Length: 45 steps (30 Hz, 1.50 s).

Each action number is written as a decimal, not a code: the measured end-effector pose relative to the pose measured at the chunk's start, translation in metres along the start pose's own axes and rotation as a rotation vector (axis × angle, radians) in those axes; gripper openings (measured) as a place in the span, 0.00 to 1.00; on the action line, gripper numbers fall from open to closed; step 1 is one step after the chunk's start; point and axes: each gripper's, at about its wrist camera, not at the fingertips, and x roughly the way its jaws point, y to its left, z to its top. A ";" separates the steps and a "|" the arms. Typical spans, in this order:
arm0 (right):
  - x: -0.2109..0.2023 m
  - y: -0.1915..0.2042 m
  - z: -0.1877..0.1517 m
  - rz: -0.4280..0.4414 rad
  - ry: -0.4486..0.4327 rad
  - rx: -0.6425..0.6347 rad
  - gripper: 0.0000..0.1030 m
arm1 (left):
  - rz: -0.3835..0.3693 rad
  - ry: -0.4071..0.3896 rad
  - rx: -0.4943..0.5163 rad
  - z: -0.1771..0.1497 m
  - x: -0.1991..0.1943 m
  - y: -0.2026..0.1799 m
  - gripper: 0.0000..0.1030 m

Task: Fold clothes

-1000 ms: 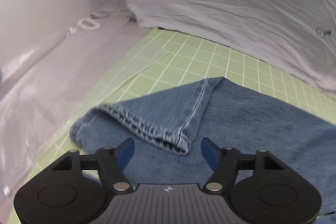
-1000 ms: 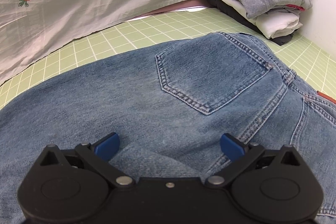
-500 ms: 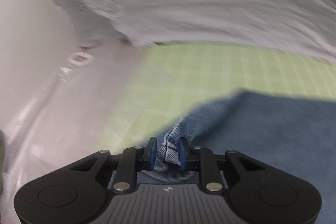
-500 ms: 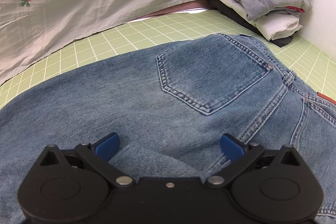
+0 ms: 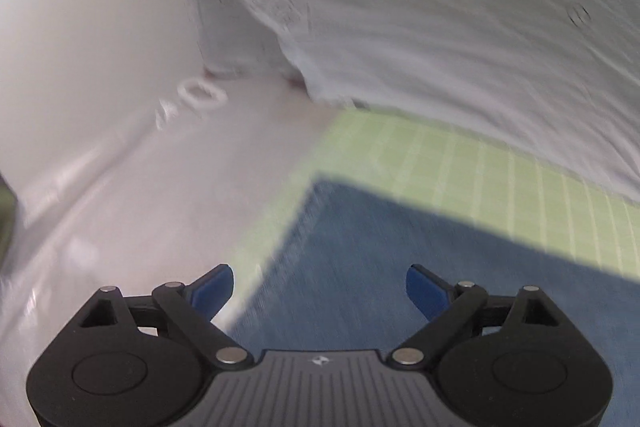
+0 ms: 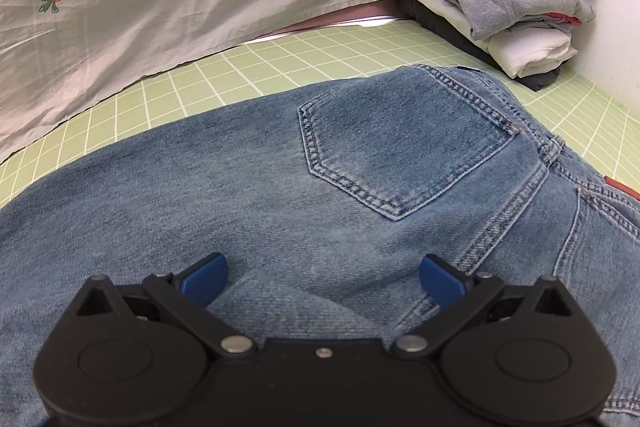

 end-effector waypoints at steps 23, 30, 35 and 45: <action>-0.124 -0.125 -0.041 0.150 -0.116 0.015 1.00 | -0.142 0.084 -0.039 -0.191 -0.176 -0.016 0.94; -0.117 -0.190 -0.059 0.157 -0.026 0.119 1.00 | -0.146 0.141 -0.092 -0.232 -0.197 -0.035 0.94; -0.098 -0.204 -0.069 0.253 0.081 0.175 1.00 | -0.166 0.172 -0.132 -0.251 -0.209 -0.041 0.94; -0.089 -0.195 -0.064 0.332 0.199 0.279 0.98 | -0.226 0.229 -0.381 -0.266 -0.206 -0.008 0.94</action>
